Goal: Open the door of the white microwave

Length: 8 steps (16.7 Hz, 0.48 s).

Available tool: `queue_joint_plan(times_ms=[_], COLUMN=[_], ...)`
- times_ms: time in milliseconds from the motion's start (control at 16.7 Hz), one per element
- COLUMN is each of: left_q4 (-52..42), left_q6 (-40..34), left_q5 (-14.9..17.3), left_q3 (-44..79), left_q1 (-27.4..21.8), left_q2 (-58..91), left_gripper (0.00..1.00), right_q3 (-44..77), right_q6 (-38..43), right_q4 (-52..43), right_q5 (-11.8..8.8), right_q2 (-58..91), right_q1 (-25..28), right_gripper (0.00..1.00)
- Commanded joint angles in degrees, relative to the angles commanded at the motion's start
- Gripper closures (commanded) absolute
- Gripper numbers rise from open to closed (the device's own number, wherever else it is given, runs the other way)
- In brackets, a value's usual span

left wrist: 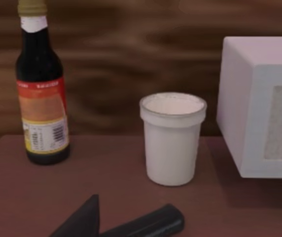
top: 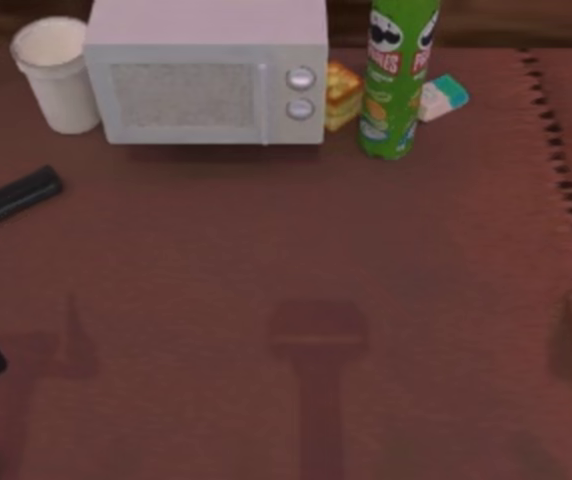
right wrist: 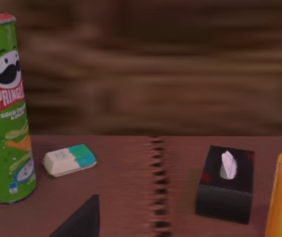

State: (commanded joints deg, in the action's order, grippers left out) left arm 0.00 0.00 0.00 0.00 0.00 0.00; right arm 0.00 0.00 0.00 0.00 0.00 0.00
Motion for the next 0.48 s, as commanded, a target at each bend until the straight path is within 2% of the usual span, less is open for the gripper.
queue_joint_plan(times_ms=[240, 480], left_q4=[-1.27, -8.22], left_q6=[-0.39, -2.82], left_q5=[-0.28, -1.93], left_q3=[1.65, 11.92], left_q1=[-0.57, -3.66], left_q2=[1.73, 12.37], left_gripper=[0.0, 0.0], right_q3=[0.0, 0.0], right_q6=[0.0, 0.0], right_q4=[0.0, 0.0], right_q5=[0.0, 0.0], right_q2=[0.0, 0.0], right_q1=[0.0, 0.0], right_gripper=[0.0, 0.0])
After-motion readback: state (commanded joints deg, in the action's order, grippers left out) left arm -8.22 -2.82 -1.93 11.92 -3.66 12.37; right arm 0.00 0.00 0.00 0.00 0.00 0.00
